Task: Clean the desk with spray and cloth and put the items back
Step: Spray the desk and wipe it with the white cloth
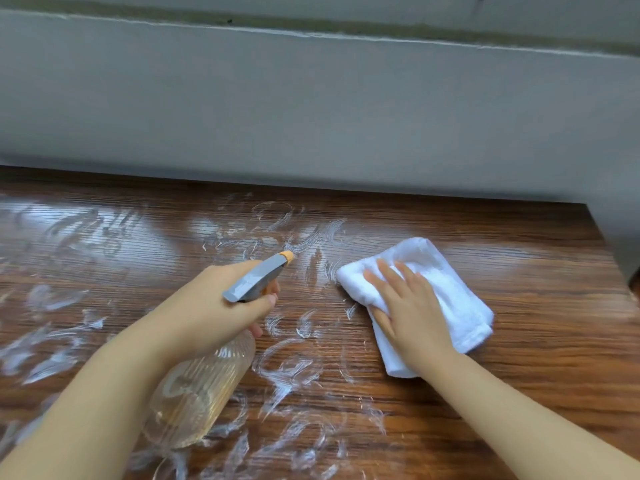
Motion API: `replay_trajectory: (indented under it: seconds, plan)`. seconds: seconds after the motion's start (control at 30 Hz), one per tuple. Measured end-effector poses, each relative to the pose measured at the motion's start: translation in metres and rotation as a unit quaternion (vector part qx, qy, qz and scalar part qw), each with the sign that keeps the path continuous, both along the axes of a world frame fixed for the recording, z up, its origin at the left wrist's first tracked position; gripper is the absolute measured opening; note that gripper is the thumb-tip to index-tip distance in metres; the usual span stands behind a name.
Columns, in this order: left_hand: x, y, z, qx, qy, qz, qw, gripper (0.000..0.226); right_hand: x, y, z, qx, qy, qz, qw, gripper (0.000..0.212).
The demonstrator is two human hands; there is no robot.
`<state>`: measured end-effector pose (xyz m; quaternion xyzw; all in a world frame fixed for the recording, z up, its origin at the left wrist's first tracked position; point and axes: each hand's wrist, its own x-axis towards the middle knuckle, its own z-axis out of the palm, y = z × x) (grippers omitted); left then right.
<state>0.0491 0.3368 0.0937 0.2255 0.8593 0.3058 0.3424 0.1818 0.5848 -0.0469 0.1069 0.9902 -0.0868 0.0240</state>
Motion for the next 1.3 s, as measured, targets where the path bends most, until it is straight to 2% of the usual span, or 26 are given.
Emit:
replay_trajectory:
  seconds: [0.17,0.37,0.5,0.67,0.9,1.03,1.3]
  plan:
    - [-0.009,-0.007,-0.001,-0.008,0.004,0.017,1.000,0.004,-0.079,0.000,0.003,0.005,0.001,0.020,1.000,0.050]
    - [-0.016,-0.020,-0.004,-0.019,0.014,0.036,0.999,0.006,-0.156,0.021,0.002,0.030,0.018,-0.040,0.999,0.050]
    - [-0.015,-0.024,-0.004,-0.020,0.013,0.043,0.999,0.005,-0.146,0.022,0.004,0.017,0.017,-0.030,0.999,0.049]
    - [-0.009,-0.022,-0.002,-0.010,0.007,0.037,0.999,0.006,-0.079,0.003,0.006,-0.013,-0.007,0.042,0.999,0.056]
    - [-0.009,-0.020,0.004,-0.005,0.002,0.033,0.999,0.005,-0.004,-0.029,0.003,0.013,-0.006,0.095,0.995,0.052]
    - [-0.011,-0.023,0.005,-0.011,0.010,0.032,0.999,0.005,-0.029,-0.035,0.004,0.008,-0.024,0.060,0.998,0.051]
    - [-0.012,-0.034,-0.002,-0.033,-0.001,0.031,0.999,0.004,-0.138,-0.022,0.005,0.025,0.010,-0.034,0.999,0.050]
